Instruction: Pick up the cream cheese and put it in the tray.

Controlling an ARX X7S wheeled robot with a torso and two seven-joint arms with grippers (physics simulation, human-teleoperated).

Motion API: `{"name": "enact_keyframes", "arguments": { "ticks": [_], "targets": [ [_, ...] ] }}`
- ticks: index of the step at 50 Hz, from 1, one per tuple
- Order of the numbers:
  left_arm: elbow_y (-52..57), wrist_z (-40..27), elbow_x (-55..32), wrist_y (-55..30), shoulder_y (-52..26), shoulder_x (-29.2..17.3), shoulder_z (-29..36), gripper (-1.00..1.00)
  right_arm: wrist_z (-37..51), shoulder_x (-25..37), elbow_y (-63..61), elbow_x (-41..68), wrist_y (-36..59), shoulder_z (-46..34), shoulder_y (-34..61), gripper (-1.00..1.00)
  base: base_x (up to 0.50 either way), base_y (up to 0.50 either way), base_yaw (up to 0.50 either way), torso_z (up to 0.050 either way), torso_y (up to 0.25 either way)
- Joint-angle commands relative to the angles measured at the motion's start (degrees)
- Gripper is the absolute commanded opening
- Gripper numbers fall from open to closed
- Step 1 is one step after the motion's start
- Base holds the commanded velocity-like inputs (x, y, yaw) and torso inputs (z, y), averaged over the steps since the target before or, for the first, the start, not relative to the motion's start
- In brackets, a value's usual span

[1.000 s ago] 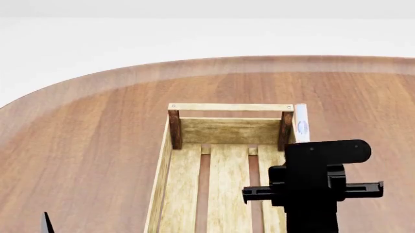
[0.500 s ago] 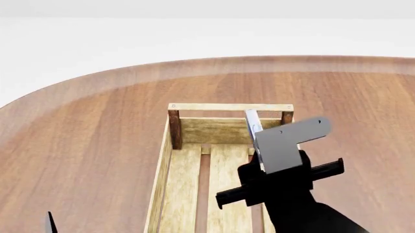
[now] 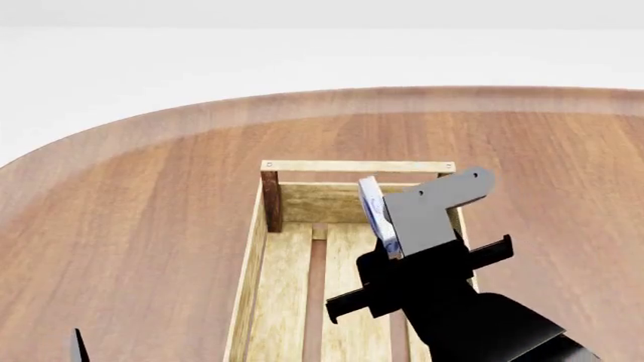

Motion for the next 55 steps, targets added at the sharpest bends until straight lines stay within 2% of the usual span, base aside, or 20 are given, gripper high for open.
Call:
{"name": "enact_keyframes", "arguments": {
  "ticks": [1,35,55],
  "targets": [
    [-0.1,-0.1,0.0,-0.1,-0.1,0.0,0.0,1.00,-0.7,-0.2,0.8,-1.9,0.9,-1.0,1.7,-1.00,0.00,0.00,0.00,0.000,0.000],
    [1.3,-3.3,3.4,-0.3,1.0,0.4,-1.6,1.00,-0.1,-0.9,0.3,-3.8,1.1,-4.5,1.2,-1.00,0.00,0.00,0.00,0.000,0.001],
    [0.6,-3.5,4.4,2.0,1.1,0.2,-1.3,1.00,-0.2,-1.0,0.6,-4.5,0.7,-5.6,1.1,-1.00,0.00,0.00,0.00,0.000,-0.085]
  ]
}}
